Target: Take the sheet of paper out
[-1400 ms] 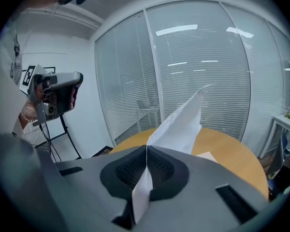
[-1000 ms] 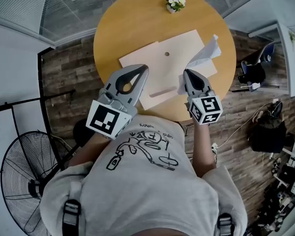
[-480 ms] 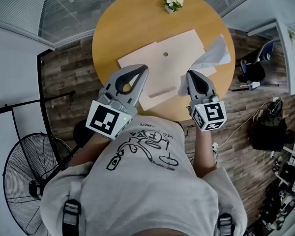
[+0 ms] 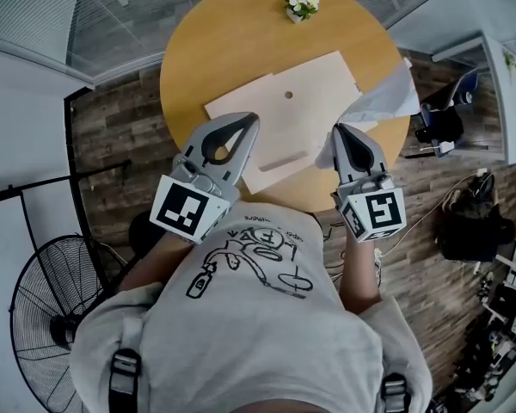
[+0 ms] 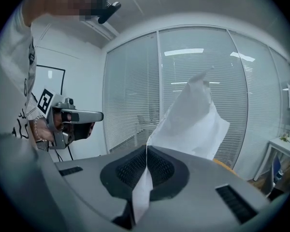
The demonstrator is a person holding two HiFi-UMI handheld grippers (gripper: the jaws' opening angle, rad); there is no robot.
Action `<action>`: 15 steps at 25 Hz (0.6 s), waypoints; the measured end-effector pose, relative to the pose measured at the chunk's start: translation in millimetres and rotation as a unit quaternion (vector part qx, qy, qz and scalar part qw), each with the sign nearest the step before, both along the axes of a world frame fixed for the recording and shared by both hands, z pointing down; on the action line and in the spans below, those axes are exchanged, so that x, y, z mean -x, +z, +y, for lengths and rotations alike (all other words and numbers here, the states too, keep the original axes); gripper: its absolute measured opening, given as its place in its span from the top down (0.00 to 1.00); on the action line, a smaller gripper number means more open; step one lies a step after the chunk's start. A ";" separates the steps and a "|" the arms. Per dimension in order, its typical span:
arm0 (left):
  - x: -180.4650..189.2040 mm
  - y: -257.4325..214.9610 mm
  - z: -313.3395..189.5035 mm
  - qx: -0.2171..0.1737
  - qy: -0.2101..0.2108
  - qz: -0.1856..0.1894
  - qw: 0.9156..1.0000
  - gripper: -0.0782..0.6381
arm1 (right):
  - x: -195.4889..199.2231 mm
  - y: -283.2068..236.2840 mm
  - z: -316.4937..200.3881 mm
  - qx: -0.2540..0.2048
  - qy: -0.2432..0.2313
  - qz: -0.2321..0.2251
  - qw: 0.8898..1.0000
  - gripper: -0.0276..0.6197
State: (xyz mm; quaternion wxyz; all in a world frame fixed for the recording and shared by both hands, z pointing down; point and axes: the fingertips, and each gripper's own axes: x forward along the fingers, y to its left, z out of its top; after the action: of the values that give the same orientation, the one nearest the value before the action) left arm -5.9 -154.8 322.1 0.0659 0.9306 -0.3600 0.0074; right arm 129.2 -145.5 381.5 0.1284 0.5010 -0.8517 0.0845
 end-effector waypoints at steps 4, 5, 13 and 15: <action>0.9 2.1 1.1 0.003 0.001 -0.006 1.000 0.86 | 3.3 -11.7 2.1 -0.014 -0.004 0.005 1.000 0.94; 1.2 2.8 1.2 0.004 0.001 -0.009 1.000 0.86 | 3.9 -14.1 2.6 -0.016 -0.005 0.006 1.000 0.94; 3.5 5.5 1.4 0.008 0.000 -0.015 1.000 0.86 | 10.4 -29.3 7.7 -0.033 -0.007 0.010 0.999 0.94; 5.0 3.7 -0.4 0.004 -0.001 -0.009 1.000 0.86 | 13.6 -33.6 8.0 -0.039 -0.007 0.017 0.999 0.94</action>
State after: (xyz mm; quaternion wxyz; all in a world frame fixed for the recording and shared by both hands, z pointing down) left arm -10.9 -155.3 325.7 0.0666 0.9298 -0.3616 0.0172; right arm 115.6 -137.5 347.8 0.1235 0.5008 -0.8557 0.0418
